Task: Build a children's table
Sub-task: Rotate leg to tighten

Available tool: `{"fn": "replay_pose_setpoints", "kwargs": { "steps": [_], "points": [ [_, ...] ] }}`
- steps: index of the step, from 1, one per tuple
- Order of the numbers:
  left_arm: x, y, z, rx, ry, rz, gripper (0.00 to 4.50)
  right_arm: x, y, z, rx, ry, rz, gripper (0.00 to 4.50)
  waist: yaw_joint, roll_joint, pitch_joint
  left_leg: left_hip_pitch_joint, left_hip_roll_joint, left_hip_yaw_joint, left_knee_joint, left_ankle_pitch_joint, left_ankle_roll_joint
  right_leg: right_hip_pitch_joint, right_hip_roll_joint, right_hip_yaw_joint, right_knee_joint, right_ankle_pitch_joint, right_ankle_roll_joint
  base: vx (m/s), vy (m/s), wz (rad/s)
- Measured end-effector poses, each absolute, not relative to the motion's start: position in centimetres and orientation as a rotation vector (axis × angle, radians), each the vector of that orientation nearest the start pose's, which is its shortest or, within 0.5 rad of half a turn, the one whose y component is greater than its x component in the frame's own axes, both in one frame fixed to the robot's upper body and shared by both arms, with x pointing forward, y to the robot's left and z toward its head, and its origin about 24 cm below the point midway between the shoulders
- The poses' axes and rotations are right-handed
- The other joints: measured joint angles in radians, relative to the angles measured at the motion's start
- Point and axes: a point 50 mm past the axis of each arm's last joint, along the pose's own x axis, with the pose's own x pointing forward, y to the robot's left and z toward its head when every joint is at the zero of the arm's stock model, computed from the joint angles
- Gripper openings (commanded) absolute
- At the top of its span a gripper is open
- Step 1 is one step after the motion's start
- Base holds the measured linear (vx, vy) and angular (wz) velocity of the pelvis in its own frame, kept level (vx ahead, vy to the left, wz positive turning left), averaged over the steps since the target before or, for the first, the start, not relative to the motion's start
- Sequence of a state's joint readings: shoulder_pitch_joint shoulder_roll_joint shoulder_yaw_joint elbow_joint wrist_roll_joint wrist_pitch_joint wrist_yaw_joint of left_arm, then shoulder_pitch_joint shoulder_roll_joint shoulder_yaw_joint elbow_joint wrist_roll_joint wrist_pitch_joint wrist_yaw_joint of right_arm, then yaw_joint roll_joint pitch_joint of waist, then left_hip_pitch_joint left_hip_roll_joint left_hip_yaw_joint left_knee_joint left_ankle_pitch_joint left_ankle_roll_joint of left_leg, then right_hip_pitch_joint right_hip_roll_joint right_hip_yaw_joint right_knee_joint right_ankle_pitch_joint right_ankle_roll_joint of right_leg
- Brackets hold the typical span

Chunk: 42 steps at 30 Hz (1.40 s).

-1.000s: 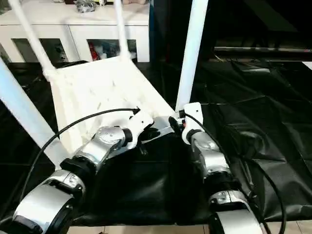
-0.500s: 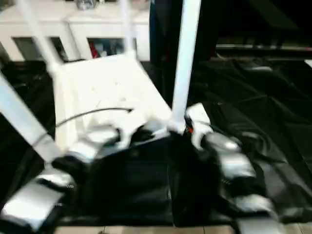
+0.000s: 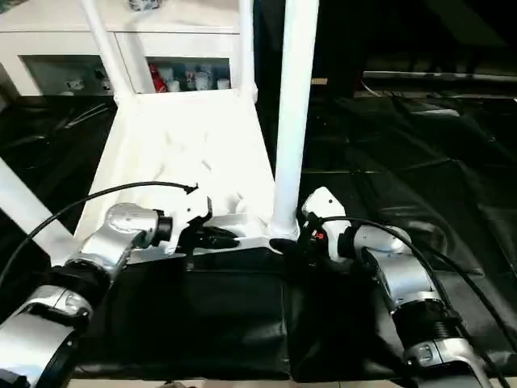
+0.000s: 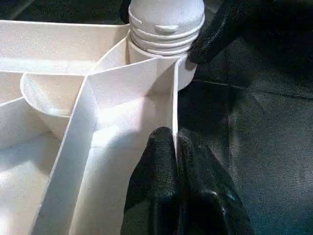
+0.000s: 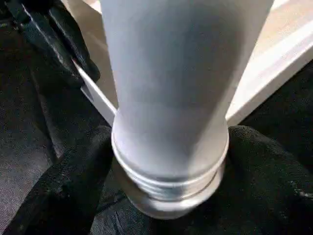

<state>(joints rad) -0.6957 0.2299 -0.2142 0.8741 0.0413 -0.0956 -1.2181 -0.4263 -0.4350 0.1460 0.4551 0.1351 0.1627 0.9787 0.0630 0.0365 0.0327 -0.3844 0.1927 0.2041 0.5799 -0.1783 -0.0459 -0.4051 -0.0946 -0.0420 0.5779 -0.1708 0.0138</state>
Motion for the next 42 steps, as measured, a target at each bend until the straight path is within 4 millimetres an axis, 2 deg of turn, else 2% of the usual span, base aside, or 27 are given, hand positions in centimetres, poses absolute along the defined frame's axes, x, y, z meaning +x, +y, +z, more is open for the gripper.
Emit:
{"fn": "replay_pose_setpoints", "kwargs": {
  "steps": [11,19,24,28,30,32,35,37,39,42],
  "points": [
    [32.4,10.9,4.4,0.314,0.358,-1.392,0.00,30.4,-17.4,4.8,-0.183,0.362,1.025,2.87,0.001,0.000,0.000,0.000,0.000,0.000,0.000,0.000,0.000,0.000,0.000,0.000,0.000,0.000,0.000,0.000,0.000,0.00],
    [32.4,11.1,4.3,0.312,0.363,-1.383,0.00,30.3,-17.1,4.6,-0.163,0.355,1.014,2.78,0.000,0.000,0.000,0.000,0.000,0.000,0.001,0.000,0.000,0.000,0.000,0.000,0.001,0.000,0.000,0.000,0.000,0.00],
    [33.1,9.8,4.0,0.340,0.346,-1.257,0.00,31.5,-16.3,3.5,-0.093,0.320,0.780,2.77,-0.018,-0.003,0.000,0.004,0.000,0.000,0.002,0.000,0.000,0.002,0.000,0.001,0.002,0.001,-0.001,0.000,0.000,0.00],
    [33.8,7.3,3.8,0.344,0.347,-1.120,0.00,32.9,-15.3,3.0,-0.040,0.308,0.492,2.77,-0.029,-0.007,0.002,0.009,-0.001,-0.001,0.002,0.000,0.000,0.006,0.000,0.002,0.000,-0.002,0.004,0.000,0.000,0.00],
    [34.0,5.0,3.7,0.333,0.353,-1.045,0.00,33.7,-14.8,2.8,-0.034,0.321,0.328,2.77,-0.031,-0.008,0.002,0.011,-0.003,-0.001,0.002,0.000,0.000,0.009,-0.001,0.003,-0.002,-0.002,0.004,0.000,0.000,0.00],
    [33.9,3.6,3.6,0.324,0.357,-1.022,0.00,34.0,-14.8,2.8,-0.042,0.328,0.269,2.77,-0.030,-0.006,0.001,0.012,-0.005,-0.001,0.002,0.000,0.000,0.011,-0.002,0.003,-0.003,-0.002,0.004,0.000,0.000,0.00],
    [33.9,3.6,3.5,0.325,0.359,-1.018,0.00,34.0,-14.7,2.6,-0.050,0.317,0.262,2.77,-0.030,-0.003,-0.001,0.015,-0.005,-0.003,0.000,0.000,0.000,0.015,-0.002,0.002,-0.003,-0.002,0.005,0.000,0.000,0.00],
    [33.9,3.6,3.5,0.327,0.357,-1.017,0.00,34.0,-14.7,2.6,-0.044,0.309,0.263,3.47,-0.030,-0.003,-0.001,0.016,-0.005,-0.004,-0.002,0.000,0.000,0.015,-0.001,0.001,-0.003,-0.002,0.005,0.000,0.000,0.00],
    [33.9,3.7,3.5,0.328,0.355,-1.017,0.00,34.0,-14.6,2.6,-0.037,0.300,0.275,3.49,-0.030,-0.003,-0.001,0.016,-0.005,-0.004,-0.003,0.000,0.000,0.014,-0.001,0.001,-0.003,-0.002,0.005,0.000,0.000,0.00],
    [34.0,4.2,3.6,0.329,0.350,-1.031,0.00,33.8,-14.9,2.6,-0.035,0.284,0.326,3.87,-0.030,-0.003,-0.001,0.014,-0.005,-0.004,-0.005,0.000,0.000,0.012,-0.001,0.001,-0.003,-0.002,0.005,0.000,0.000,0.00]
  ]
}}
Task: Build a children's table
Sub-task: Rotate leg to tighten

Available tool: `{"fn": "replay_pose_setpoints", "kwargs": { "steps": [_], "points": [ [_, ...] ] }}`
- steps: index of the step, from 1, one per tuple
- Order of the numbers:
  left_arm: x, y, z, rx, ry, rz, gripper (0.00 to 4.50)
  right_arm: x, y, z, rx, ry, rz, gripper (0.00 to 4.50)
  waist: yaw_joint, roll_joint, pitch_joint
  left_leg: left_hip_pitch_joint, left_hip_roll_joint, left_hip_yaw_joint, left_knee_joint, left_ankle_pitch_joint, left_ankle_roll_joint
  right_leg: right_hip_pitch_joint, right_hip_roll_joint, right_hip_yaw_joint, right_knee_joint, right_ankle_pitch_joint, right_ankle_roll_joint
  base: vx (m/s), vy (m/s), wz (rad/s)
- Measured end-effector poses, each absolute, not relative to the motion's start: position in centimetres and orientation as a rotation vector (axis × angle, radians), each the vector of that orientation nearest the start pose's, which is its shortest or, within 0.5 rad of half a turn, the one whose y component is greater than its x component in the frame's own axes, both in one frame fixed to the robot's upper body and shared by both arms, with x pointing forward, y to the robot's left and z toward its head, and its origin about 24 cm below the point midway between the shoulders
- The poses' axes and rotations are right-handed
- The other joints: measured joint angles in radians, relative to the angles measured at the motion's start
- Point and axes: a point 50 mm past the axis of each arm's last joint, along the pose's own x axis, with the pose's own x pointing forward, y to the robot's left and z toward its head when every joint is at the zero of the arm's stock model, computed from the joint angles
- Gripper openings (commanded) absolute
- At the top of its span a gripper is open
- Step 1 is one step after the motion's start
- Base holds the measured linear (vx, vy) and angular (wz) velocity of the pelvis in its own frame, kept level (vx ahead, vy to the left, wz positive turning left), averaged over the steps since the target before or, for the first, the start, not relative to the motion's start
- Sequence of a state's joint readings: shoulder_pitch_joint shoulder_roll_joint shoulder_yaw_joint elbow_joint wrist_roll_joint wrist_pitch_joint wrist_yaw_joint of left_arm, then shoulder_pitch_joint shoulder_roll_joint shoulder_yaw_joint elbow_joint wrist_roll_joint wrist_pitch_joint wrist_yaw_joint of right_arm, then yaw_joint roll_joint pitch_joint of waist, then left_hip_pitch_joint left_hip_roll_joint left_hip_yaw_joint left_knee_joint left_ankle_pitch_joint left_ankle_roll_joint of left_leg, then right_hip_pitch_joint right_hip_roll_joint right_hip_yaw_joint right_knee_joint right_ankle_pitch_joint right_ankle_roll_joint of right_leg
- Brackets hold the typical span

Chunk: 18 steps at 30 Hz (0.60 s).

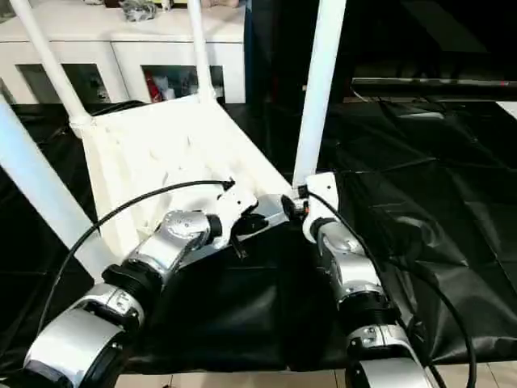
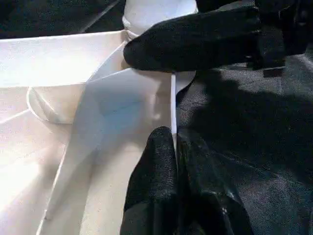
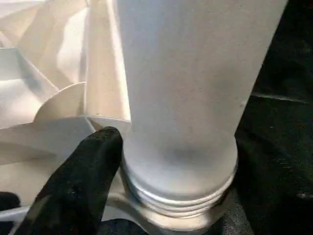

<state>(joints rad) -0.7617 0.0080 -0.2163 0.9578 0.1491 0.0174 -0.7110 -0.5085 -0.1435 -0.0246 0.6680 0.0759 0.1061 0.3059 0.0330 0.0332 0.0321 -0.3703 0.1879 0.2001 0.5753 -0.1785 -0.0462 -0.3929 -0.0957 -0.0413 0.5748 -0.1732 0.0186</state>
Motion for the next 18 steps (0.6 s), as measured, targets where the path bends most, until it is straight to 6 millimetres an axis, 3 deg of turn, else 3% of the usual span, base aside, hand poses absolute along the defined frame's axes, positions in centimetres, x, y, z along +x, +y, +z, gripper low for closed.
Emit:
{"fn": "replay_pose_setpoints", "kwargs": {
  "steps": [9,13,18],
  "points": [
    [33.6,8.8,4.1,0.376,0.332,-1.244,0.00,32.2,-17.3,4.5,-0.252,0.280,0.710,4.03,0.010,-0.001,0.002,-0.010,0.003,0.000,-0.001,0.000,0.000,-0.009,0.002,-0.003,0.003,0.005,-0.006,0.000,0.000,0.00],
    [33.0,10.0,4.5,0.370,0.339,-1.358,0.00,30.9,-17.6,4.8,-0.276,0.301,0.888,4.03,0.030,-0.001,0.003,-0.015,0.005,0.002,0.003,0.000,0.000,-0.011,0.001,-0.002,0.002,0.003,-0.005,0.000,0.000,0.00],
    [32.5,11.1,4.6,0.351,0.361,-1.411,0.00,30.1,-17.4,4.8,-0.255,0.322,0.983,4.03,0.030,-0.001,0.003,-0.015,0.004,0.004,0.006,-0.001,0.002,-0.011,0.001,0.000,0.002,0.001,-0.008,0.000,0.000,0.00]
  ]
}}
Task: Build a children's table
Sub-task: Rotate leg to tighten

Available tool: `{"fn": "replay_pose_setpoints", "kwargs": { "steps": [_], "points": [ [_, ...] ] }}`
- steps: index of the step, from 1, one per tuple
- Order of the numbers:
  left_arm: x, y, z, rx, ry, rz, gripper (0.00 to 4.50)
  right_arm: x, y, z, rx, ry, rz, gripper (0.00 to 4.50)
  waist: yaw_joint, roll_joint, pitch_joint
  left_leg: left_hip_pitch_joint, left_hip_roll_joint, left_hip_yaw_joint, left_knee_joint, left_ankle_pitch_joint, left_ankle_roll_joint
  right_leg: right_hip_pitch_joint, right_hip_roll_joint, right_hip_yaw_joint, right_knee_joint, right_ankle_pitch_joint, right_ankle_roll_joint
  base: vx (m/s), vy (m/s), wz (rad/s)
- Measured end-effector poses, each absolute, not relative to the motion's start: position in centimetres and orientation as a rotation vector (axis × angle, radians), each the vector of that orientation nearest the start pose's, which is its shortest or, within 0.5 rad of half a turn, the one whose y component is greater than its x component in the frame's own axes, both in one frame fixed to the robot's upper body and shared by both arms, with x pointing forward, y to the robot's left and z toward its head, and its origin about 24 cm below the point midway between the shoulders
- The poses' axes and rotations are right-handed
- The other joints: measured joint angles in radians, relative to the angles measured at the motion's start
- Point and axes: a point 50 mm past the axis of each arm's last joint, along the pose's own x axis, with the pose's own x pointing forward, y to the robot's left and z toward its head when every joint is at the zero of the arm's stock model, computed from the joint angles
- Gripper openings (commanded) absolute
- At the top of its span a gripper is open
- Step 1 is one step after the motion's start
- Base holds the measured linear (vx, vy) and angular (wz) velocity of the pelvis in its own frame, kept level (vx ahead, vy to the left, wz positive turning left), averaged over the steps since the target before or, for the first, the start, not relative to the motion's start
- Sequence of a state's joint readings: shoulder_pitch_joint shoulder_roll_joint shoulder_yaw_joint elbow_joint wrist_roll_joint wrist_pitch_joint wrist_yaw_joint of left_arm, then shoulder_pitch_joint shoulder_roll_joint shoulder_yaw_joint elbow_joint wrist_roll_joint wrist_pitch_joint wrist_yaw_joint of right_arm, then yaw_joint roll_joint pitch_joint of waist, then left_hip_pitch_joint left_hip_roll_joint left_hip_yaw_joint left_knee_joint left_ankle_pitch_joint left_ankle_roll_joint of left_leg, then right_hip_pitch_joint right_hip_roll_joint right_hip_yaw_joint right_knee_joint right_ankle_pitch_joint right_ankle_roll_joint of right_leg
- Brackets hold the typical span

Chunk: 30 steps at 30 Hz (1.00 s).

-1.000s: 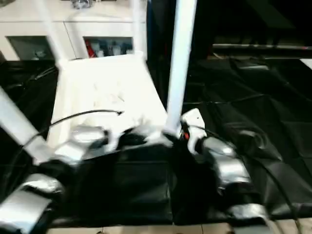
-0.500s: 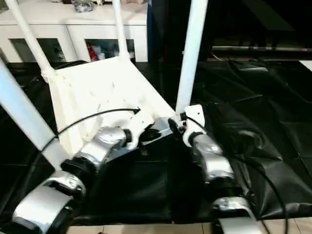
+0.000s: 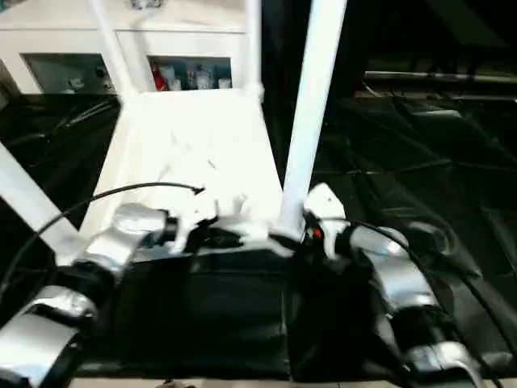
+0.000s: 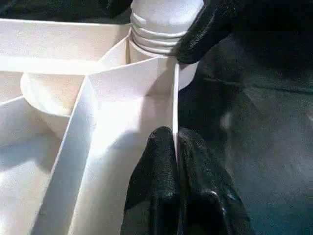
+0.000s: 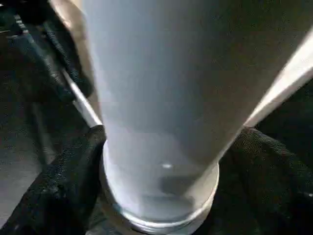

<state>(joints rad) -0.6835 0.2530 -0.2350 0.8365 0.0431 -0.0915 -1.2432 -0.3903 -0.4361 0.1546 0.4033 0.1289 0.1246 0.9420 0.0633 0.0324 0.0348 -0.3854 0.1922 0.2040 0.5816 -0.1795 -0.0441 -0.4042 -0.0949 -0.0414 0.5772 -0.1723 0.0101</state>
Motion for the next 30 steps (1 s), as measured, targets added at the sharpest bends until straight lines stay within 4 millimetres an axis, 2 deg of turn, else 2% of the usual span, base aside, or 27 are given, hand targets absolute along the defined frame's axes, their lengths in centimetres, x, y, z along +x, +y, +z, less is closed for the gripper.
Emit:
{"fn": "replay_pose_setpoints", "kwargs": {
  "steps": [3,4,7,10,12,14,20,24,26,30],
  "points": [
    [32.4,11.4,4.5,0.345,0.368,-1.421,0.00,30.0,-17.1,4.7,-0.244,0.327,1.002,4.03,0.000,0.000,0.000,0.000,0.000,0.000,0.000,0.000,0.000,0.000,0.000,0.000,0.001,0.000,0.000,0.000,0.000,0.00],
    [32.3,11.4,4.5,0.344,0.369,-1.424,0.00,30.0,-17.1,4.7,-0.237,0.329,1.007,3.77,-0.001,0.000,0.000,0.001,0.000,0.000,0.000,0.000,0.000,0.000,0.000,0.000,0.001,0.000,0.000,0.000,0.000,0.00],
    [32.3,11.4,4.5,0.343,0.370,-1.425,0.00,29.9,-17.0,4.6,-0.217,0.339,1.018,3.64,-0.001,0.000,0.000,0.001,0.000,0.000,0.000,0.000,0.000,0.000,0.000,0.000,0.001,0.000,0.000,0.000,0.000,0.00],
    [32.3,11.5,4.5,0.341,0.370,-1.423,0.00,29.9,-16.9,4.6,-0.208,0.339,1.021,3.28,-0.001,0.000,0.000,0.001,0.000,0.000,0.000,0.000,0.000,0.000,0.000,0.000,0.001,0.000,0.000,0.000,0.000,0.00],
    [32.3,11.4,4.6,0.340,0.372,-1.422,0.00,29.8,-16.9,4.6,-0.205,0.339,1.029,3.26,-0.002,-0.001,0.001,0.001,0.000,0.000,0.000,0.000,0.000,0.000,0.000,0.000,0.001,0.000,0.000,0.000,0.000,0.00],
    [32.2,11.4,4.6,0.338,0.374,-1.421,0.00,29.8,-16.9,4.6,-0.203,0.338,1.029,2.96,-0.002,-0.001,0.001,0.001,0.000,0.000,0.000,0.000,0.000,0.000,0.000,0.000,0.001,0.000,0.000,0.000,0.000,0.00],
    [32.2,11.5,4.5,0.339,0.371,-1.412,0.00,29.8,-16.5,4.4,-0.182,0.331,1.011,2.75,-0.006,-0.002,0.001,0.002,0.000,0.000,0.000,0.000,0.000,0.000,0.000,0.000,0.002,0.000,0.000,0.000,0.000,0.00],
    [32.8,10.6,4.3,0.357,0.351,-1.309,0.00,30.8,-16.1,3.5,-0.104,0.306,0.815,2.73,-0.020,-0.006,0.001,0.005,0.001,-0.001,0.003,0.000,-0.001,0.002,0.001,0.000,0.004,0.001,0.000,0.000,0.000,0.00],
    [33.4,9.1,4.1,0.350,0.342,-1.224,0.00,31.8,-15.8,3.2,-0.060,0.298,0.653,2.73,-0.027,-0.008,0.001,0.006,0.000,-0.001,0.003,0.000,-0.001,0.003,0.000,0.002,0.003,0.001,0.000,0.000,0.000,0.00],
    [34.0,6.5,3.9,0.336,0.345,-1.101,0.00,33.1,-15.2,2.9,-0.020,0.297,0.398,2.72,-0.030,-0.009,0.001,0.008,-0.002,-0.001,0.003,0.000,-0.001,0.005,0.000,0.003,0.000,-0.002,0.004,0.000,0.000,0.00]
  ]
}}
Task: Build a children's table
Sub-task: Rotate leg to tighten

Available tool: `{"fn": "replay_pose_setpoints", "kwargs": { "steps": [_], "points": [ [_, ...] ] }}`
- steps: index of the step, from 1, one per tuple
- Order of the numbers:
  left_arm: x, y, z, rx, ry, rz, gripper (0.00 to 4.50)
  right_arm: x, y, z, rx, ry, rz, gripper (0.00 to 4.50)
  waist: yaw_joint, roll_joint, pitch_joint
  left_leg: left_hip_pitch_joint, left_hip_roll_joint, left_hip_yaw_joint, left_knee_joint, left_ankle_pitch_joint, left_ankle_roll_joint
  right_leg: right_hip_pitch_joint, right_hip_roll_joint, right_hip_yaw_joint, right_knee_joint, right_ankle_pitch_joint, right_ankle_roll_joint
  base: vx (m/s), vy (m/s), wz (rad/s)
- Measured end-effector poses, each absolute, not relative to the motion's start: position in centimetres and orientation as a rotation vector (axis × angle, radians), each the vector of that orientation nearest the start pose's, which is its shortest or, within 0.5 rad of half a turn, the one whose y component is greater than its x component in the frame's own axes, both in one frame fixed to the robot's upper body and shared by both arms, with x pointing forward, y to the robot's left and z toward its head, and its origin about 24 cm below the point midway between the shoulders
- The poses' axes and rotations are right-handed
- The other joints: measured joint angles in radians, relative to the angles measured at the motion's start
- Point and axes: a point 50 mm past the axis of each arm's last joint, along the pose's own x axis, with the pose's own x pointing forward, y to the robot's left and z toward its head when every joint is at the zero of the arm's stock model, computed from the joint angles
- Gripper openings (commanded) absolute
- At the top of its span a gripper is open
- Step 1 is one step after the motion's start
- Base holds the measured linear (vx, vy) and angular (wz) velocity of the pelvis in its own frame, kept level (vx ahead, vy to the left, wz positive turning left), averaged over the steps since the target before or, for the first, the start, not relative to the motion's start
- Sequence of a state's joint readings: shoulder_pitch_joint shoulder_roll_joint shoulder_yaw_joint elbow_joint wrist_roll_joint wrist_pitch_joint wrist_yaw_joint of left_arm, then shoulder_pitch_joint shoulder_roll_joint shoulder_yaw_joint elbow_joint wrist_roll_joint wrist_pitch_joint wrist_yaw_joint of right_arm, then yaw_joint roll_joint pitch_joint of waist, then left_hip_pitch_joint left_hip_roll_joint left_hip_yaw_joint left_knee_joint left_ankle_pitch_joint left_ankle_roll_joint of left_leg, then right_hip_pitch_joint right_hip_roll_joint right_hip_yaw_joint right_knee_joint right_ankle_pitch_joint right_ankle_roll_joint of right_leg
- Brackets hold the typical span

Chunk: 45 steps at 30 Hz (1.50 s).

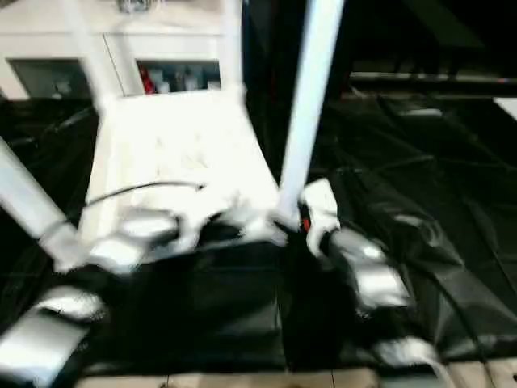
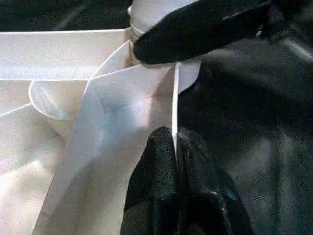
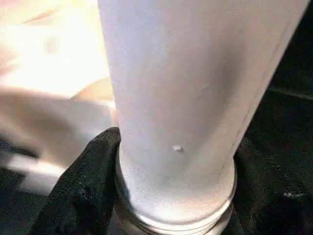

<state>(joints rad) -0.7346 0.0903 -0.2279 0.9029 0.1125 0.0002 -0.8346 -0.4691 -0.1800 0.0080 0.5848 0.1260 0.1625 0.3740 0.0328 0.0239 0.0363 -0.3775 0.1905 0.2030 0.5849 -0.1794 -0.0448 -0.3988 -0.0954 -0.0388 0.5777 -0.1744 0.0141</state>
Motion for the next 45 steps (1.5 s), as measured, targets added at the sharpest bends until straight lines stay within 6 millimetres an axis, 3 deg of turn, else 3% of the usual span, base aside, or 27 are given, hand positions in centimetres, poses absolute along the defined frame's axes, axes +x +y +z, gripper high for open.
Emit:
{"fn": "replay_pose_setpoints", "kwargs": {
  "steps": [4,9,11,14,17,27,31,35,41,45],
  "points": [
    [34.1,4.2,3.8,0.325,0.344,-1.029,0.00,34.0,-14.6,2.8,-0.025,0.311,0.257,2.72,0.003,0.001,-0.001,0.001,-0.002,0.000,0.000,0.000,0.000,0.002,-0.001,0.001,-0.001,0.000,0.000,0.000,0.000,0.00],
    [34.2,3.9,3.9,0.329,0.340,-1.025,0.00,34.2,-14.6,2.9,-0.041,0.301,0.245,2.72,0.005,0.003,-0.002,0.001,-0.002,-0.001,-0.002,0.000,0.000,0.003,-0.001,0.000,0.000,0.000,0.000,0.000,0.000,0.00],
    [34.2,3.9,3.9,0.332,0.338,-1.026,0.00,34.2,-14.7,2.9,-0.032,0.295,0.248,3.42,0.006,0.002,-0.002,0.001,-0.002,-0.001,-0.003,0.000,0.000,0.003,-0.001,0.000,0.000,0.000,0.000,0.000,0.000,0.00],
    [34.3,4.0,3.9,0.339,0.331,-1.026,0.00,34.2,-14.9,3.0,-0.030,0.286,0.271,3.45,0.006,0.002,-0.002,0.001,-0.002,-0.001,-0.003,0.000,0.000,0.002,-0.001,0.000,0.000,0.000,0.000,0.000,0.000,0.00],
    [34.4,4.6,3.9,0.352,0.326,-1.034,0.00,34.0,-15.7,3.1,-0.070,0.286,0.345,3.82,0.004,0.003,-0.001,0.000,-0.002,-0.001,-0.004,0.000,0.000,0.001,-0.001,-0.001,0.000,0.000,0.000,0.000,0.000,0.00],
    [33.8,8.9,4.1,0.360,0.327,-1.208,0.00,30.8,-18.8,4.5,-0.236,0.311,0.793,3.82,0.005,0.004,-0.001,0.001,0.001,-0.003,-0.010,0.000,0.000,-0.001,0.002,-0.004,0.000,0.004,-0.004,0.000,0.000,0.00],
    [32.9,10.6,4.3,0.322,0.359,-1.343,0.00,30.1,-18.5,4.8,-0.247,0.320,0.919,3.82,0.013,0.005,0.000,-0.001,0.002,-0.002,-0.009,0.000,0.000,-0.003,0.002,-0.004,0.000,0.004,-0.004,0.000,0.000,0.00],
    [32.4,10.6,4.6,0.315,0.373,-1.424,0.00,29.7,-17.7,4.6,-0.222,0.323,0.989,3.82,0.027,0.006,0.000,-0.007,0.002,0.000,-0.005,0.000,0.000,-0.006,0.001,-0.003,0.000,0.002,-0.005,0.000,0.000,0.00],
    [32.3,10.8,4.6,0.317,0.377,-1.439,0.00,29.6,-17.6,4.7,-0.202,0.339,1.021,3.82,0.029,0.005,0.000,-0.007,0.002,0.001,-0.002,-0.001,0.002,-0.006,0.001,-0.003,0.001,0.002,-0.006,0.000,0.000,0.00],
    [32.2,10.9,4.6,0.314,0.381,-1.442,0.00,29.6,-17.6,4.6,-0.186,0.347,1.038,3.38,0.030,0.005,0.000,-0.007,0.002,0.001,-0.002,-0.001,0.001,-0.006,0.001,-0.003,0.001,0.002,-0.006,0.000,0.000,0.00]
  ]
}}
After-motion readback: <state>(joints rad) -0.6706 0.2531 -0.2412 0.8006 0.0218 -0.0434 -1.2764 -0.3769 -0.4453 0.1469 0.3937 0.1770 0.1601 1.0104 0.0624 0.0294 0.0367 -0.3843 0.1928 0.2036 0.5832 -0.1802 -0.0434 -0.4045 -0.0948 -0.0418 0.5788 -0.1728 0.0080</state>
